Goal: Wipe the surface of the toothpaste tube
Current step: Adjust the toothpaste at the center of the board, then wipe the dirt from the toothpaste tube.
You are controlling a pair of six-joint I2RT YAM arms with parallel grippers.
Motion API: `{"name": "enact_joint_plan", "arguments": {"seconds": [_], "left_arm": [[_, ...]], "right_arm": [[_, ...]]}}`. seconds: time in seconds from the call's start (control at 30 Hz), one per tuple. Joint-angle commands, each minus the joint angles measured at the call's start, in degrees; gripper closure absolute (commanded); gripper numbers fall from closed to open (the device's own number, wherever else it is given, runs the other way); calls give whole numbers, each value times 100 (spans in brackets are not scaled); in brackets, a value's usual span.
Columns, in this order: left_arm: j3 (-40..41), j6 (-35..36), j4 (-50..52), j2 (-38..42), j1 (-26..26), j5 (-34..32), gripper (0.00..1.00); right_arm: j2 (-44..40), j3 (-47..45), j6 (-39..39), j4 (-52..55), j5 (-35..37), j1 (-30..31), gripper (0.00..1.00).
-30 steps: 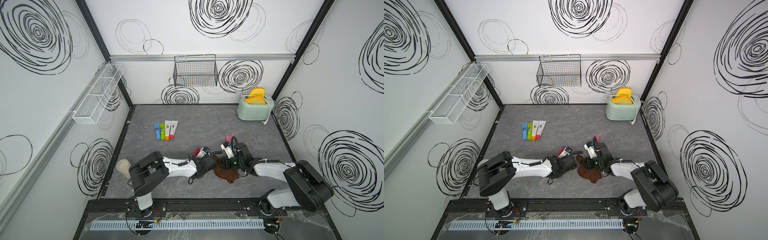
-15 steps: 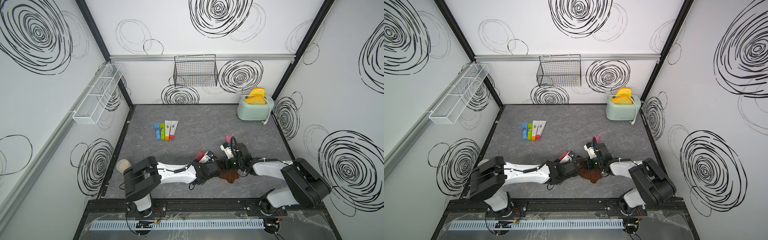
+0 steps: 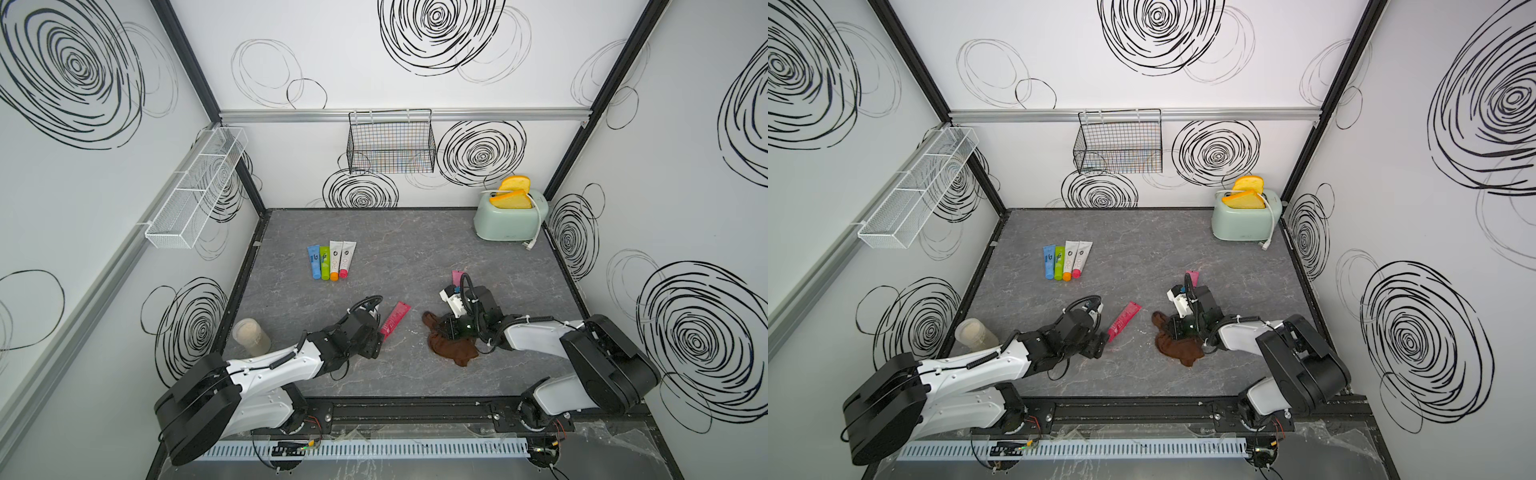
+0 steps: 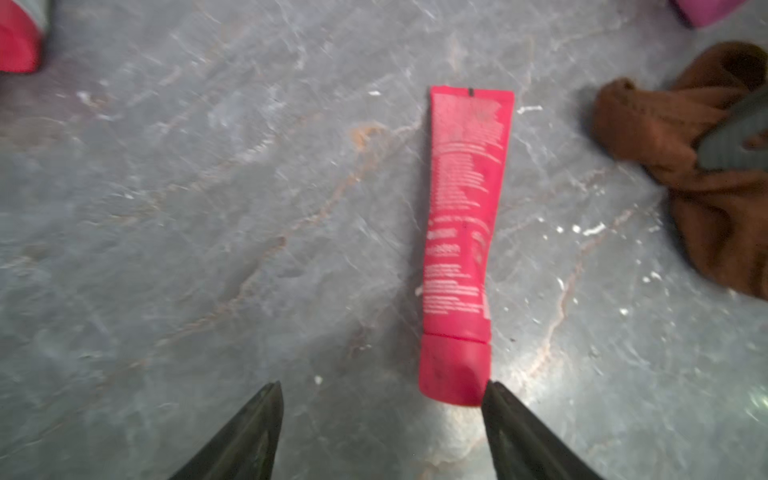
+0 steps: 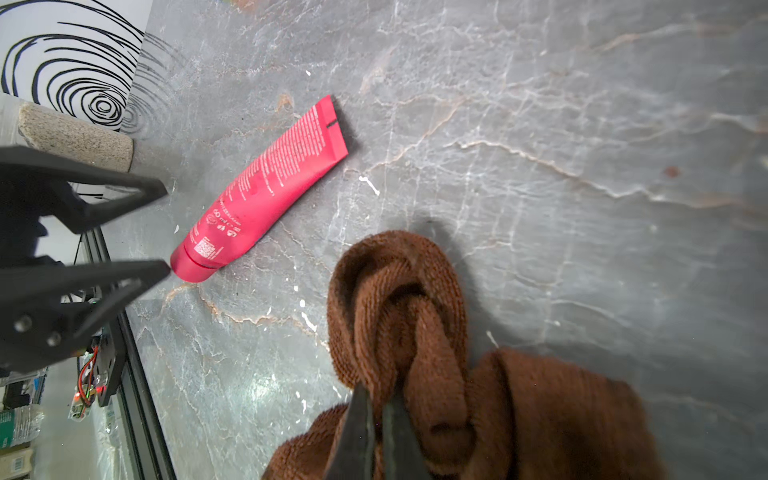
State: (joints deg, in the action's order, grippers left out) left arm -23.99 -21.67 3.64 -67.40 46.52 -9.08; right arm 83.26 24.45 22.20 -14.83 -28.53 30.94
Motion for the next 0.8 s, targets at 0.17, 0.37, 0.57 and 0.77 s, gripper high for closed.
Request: {"name": "enact_joint_plan", "arguments": {"seconds": [0.17, 0.37, 0.57, 0.77], "left_arm": [[-235, 2, -429, -464, 84, 385, 35], [-520, -13, -216, -992, 321, -8, 47], [-642, 51, -162, -1176, 608, -264, 73], [-457, 59, -180, -804, 1115, -357, 87]], "right_arm": [[67, 74, -93, 112, -47, 29, 100], [42, 79, -101, 132, -47, 20, 100], [-370, 48, -136, 277, 34, 25, 100], [-1283, 247, -124, 758, -34, 84, 100]]}}
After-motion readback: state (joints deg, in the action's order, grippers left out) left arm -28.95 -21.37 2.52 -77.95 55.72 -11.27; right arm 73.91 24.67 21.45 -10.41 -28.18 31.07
